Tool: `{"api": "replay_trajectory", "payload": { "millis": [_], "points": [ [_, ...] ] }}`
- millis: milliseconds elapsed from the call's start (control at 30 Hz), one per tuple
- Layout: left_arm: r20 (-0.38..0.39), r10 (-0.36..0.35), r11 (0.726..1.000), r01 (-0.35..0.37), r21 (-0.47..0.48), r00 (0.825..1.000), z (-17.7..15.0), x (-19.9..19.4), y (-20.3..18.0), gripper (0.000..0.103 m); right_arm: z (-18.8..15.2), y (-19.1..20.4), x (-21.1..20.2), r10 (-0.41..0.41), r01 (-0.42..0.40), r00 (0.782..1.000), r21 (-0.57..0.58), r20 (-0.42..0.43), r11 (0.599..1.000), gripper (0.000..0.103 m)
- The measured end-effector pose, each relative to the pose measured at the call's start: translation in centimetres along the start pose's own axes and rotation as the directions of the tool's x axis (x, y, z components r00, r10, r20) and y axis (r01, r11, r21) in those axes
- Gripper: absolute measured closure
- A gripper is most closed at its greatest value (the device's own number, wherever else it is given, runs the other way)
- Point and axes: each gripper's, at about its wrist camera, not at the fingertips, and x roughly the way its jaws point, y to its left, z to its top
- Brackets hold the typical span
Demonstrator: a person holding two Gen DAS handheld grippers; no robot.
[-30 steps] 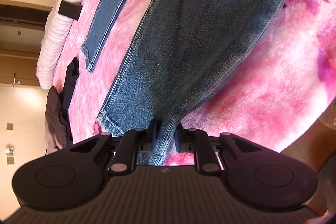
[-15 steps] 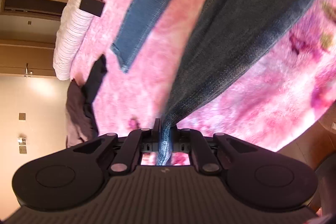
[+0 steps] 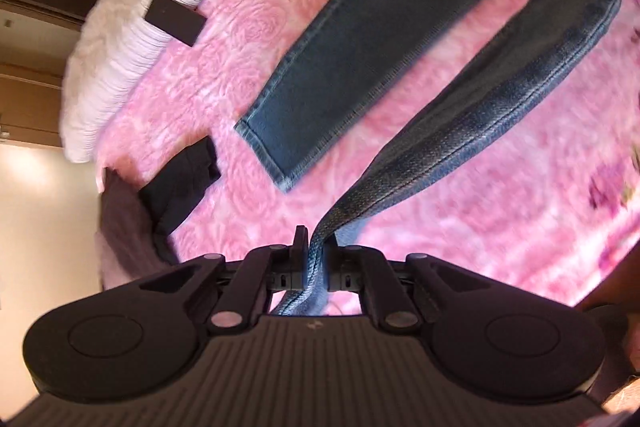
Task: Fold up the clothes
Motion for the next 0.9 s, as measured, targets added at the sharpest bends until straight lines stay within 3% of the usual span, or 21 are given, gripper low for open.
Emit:
{"api": "replay_trajectory", "payload": {
  "millis": [67,200,367,400,433,467,500,533,667,767,833,900],
  "points": [
    [0.007,-0.045,0.999,0.045,-0.009,0.999,1.4,1.7,2.4,0.097,0.7,-2.5,2.8,0.01,-0.009,0.999,0.022,-0.039,1.0,0.1],
    [0.012,-0.112,0.993,0.112,-0.026,0.994,4.5,6.5,5.3,0.098,2.3,-6.3,8.3,0.06,-0.048,0.993,0.121,-0.105,0.992,0.1],
    [-0.042,-0.135,0.989,0.137,0.051,0.99,7.3,12.6,5.6,0.098,3.9,-6.7,10.6,0.168,-0.132,0.982,0.326,-0.086,0.936,0.1],
    [-0.054,-0.13,0.989,0.134,0.069,0.99,7.7,13.3,5.4,0.098,4.0,-6.3,10.8,0.19,-0.151,0.978,0.345,-0.081,0.926,0.094],
    [-0.066,-0.123,0.988,0.129,0.09,0.99,8.0,13.9,5.2,0.098,3.8,-5.8,11.1,0.215,-0.178,0.974,0.338,-0.073,0.924,0.073],
    [-0.075,-0.115,0.987,0.122,0.103,0.991,8.3,14.3,4.9,0.098,3.5,-5.3,11.4,0.235,-0.202,0.97,0.328,-0.064,0.923,0.039],
    [-0.084,-0.106,0.987,0.115,0.115,0.991,8.6,14.6,4.7,0.098,3.0,-4.9,11.8,0.245,-0.215,0.968,0.316,-0.057,0.924,0.025],
    [-0.093,-0.097,0.986,0.108,0.127,0.991,8.9,14.9,4.5,0.098,2.3,-4.9,12.3,0.254,-0.226,0.966,0.311,-0.051,0.923,0.02],
    [-0.121,-0.058,0.983,0.078,0.165,0.991,9.8,15.8,3.7,0.097,-0.3,-5.3,14.8,0.348,-0.332,0.937,0.285,-0.006,0.899,0.02],
    [-0.142,-0.038,0.984,0.062,0.168,0.989,10.5,16.5,3.4,0.097,-0.2,-7.0,17.4,0.406,-0.407,0.912,0.258,0.062,0.876,0.021],
    [-0.157,-0.031,0.985,0.057,0.164,0.987,10.7,17.0,3.2,0.097,0.2,-8.3,19.3,0.457,-0.468,0.883,0.271,0.107,0.841,0.021],
    [-0.174,-0.027,0.985,0.056,0.161,0.984,10.9,17.4,3.0,0.097,0.8,-8.8,21.4,0.539,-0.549,0.834,0.253,0.117,0.796,0.027]
  ]
}}
